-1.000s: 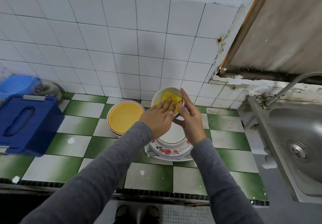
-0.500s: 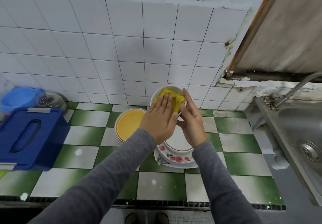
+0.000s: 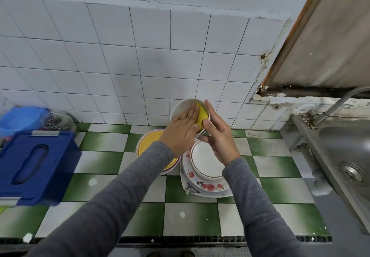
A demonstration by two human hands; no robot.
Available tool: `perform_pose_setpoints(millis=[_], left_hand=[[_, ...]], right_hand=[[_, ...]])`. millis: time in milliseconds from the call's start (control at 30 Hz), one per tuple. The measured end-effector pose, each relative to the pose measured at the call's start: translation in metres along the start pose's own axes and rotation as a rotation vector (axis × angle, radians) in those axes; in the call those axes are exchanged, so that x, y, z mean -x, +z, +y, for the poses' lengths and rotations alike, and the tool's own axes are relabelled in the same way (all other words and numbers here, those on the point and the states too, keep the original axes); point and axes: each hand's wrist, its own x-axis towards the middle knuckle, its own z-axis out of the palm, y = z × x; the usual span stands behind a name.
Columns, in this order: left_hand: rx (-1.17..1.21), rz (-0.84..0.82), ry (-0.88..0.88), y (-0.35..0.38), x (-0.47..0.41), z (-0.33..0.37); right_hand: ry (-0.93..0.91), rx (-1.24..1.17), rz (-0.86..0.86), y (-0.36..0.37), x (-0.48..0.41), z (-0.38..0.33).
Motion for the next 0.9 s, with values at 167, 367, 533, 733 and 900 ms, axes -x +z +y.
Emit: perform_pose_setpoints(millis=[167,367,533,733,900], left_hand=[[0.266,-0.018,0.101,-0.012,0.0,-0.012],[0.232,-0.033,0.003,-0.012,0.008,-0.021],[0.098,0.02,0.037,-0.005,0.001,-0.013],[0.085,0.053,0.154,0.004,-0.001,-0.02],[-0.066,0.14,0.381,0.004,0.008,-0.04]], right_hand=[[-0.011,0.046,0.013,0.001,0.0,-0.007],[0.015,-0.044,0.048,0.006,0.003,0.0],[0.015,-0.099,0.043,0.009,0.001,0.0],[0.018,-0.11,0.022,0.003,-0.001,-0.004],[0.044,-0.134,0.006,-0.004,0.0,-0.001]])
